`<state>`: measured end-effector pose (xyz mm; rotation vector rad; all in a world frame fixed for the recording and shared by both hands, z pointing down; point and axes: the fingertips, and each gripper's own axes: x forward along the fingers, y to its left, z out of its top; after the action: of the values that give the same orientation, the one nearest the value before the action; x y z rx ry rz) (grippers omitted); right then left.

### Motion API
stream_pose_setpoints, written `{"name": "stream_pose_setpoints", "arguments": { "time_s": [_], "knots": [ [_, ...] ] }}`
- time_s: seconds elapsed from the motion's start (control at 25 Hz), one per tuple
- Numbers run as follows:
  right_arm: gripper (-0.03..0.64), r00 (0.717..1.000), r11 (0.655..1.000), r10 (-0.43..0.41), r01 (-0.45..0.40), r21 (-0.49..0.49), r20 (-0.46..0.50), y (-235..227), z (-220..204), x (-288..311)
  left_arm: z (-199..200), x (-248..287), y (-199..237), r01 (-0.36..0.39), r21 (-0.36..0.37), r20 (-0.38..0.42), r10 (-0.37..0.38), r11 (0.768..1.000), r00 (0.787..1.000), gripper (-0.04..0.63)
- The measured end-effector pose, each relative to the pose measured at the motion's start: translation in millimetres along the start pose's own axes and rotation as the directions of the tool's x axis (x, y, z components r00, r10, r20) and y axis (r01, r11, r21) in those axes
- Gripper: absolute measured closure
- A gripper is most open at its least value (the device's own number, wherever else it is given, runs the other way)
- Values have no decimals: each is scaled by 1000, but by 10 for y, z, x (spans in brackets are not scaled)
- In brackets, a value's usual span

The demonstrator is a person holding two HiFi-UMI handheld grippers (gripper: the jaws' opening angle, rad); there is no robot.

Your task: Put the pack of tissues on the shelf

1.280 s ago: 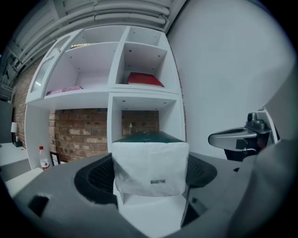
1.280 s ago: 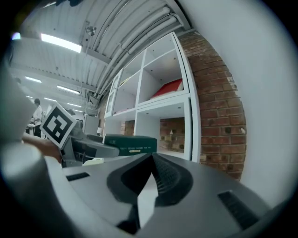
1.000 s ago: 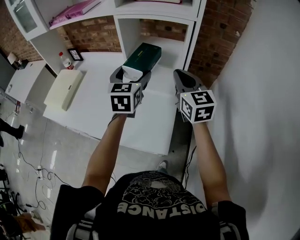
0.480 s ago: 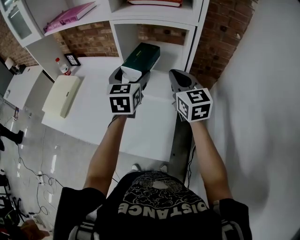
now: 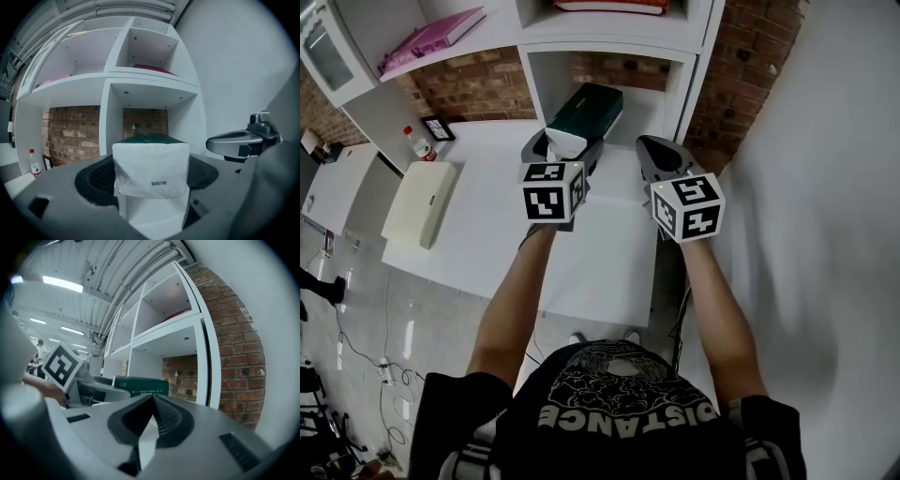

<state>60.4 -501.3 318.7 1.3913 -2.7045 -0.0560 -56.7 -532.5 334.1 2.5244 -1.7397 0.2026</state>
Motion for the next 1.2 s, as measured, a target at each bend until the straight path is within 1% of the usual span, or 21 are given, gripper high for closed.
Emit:
{"name": "stream_pose_setpoints", "arguments": {
  "time_s": [0.12,0.4,0.56,0.68,0.8,0.92,1.2],
  "knots": [
    [612,1000,1000,-4,4,-2,0,7,16,3,63,184,-29,32,-3,1,-32,999,999,172],
    [613,1000,999,-17,17,-28,4,3,66,-14,78,566,-107,74,-26,-8,-75,997,997,172],
    [612,1000,999,-29,29,-29,-9,-30,15,-37,65,762,-165,100,-25,-18,-100,995,995,170],
    [612,999,999,-34,34,-13,-30,-49,-49,-30,-37,896,-212,124,-10,-40,-125,992,991,169],
    [612,999,999,-34,34,-6,-42,-47,-94,-23,-144,972,-240,136,5,-58,-135,991,989,160],
    [613,998,999,-33,33,-3,-49,-41,-126,-7,-183,1006,-237,139,4,-71,-139,990,988,152],
    [612,998,1000,-28,28,8,-52,-5,-157,20,-197,1002,-233,155,4,-67,-155,988,986,147]
  ]
}}
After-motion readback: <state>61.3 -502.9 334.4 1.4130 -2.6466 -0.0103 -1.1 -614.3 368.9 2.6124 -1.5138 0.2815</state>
